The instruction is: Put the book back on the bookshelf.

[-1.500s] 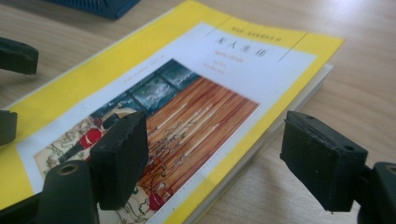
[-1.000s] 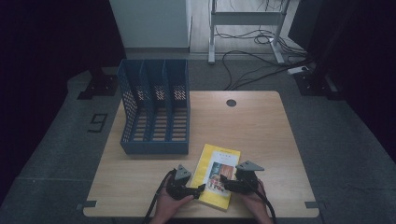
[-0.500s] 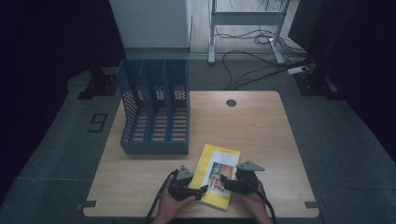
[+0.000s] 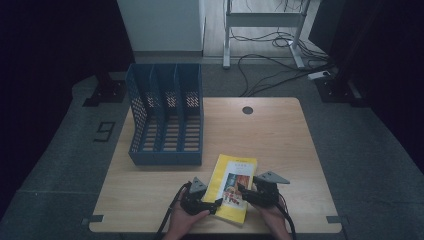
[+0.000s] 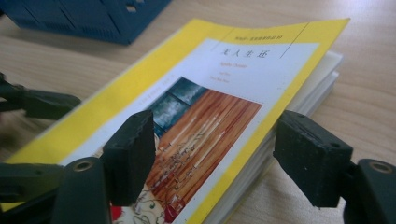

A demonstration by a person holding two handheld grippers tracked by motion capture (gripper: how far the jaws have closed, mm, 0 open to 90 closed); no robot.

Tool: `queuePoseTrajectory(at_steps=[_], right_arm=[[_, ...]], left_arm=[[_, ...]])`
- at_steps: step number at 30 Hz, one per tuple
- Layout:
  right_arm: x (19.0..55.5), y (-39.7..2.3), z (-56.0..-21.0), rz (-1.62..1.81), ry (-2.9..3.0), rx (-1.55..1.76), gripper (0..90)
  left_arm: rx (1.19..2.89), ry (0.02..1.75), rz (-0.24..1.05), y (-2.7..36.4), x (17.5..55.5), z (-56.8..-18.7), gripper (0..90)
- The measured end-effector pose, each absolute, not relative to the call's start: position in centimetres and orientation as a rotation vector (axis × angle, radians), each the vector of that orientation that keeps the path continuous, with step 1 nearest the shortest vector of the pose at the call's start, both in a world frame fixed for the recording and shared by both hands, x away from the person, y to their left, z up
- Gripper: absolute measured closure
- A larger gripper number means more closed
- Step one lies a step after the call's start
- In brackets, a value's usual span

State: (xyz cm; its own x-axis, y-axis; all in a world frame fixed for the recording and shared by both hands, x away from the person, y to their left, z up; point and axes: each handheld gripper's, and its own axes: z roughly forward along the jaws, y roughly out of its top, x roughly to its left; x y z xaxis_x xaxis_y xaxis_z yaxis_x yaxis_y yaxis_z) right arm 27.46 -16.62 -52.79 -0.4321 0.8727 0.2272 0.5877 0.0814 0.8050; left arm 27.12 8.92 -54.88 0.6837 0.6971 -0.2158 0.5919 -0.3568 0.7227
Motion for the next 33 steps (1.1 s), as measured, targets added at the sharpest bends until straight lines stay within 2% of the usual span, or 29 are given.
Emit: queuePoseTrajectory(at_steps=[11, 18, 27, 33], right_arm=[[26.7, -16.1, -51.7, 1.343, 2.055, 1.368, 38.5], [26.7, -15.4, -51.9, 1.321, 2.085, 1.309, 47.5], [28.3, -16.0, -53.4, 1.316, 2.14, 1.396, 49.2], [29.7, -16.8, -53.8, 1.377, 2.128, 1.449, 60.8]], left_arm=[[2.065, 0.988, 0.155, 9.0, 27.2, -54.9, 21.5], [2.063, 0.986, 0.145, 9.1, 27.2, -54.9, 21.4], [2.067, 0.984, 0.153, 9.0, 27.2, -54.9, 21.3], [2.067, 0.984, 0.153, 9.0, 27.2, -54.9, 21.3]])
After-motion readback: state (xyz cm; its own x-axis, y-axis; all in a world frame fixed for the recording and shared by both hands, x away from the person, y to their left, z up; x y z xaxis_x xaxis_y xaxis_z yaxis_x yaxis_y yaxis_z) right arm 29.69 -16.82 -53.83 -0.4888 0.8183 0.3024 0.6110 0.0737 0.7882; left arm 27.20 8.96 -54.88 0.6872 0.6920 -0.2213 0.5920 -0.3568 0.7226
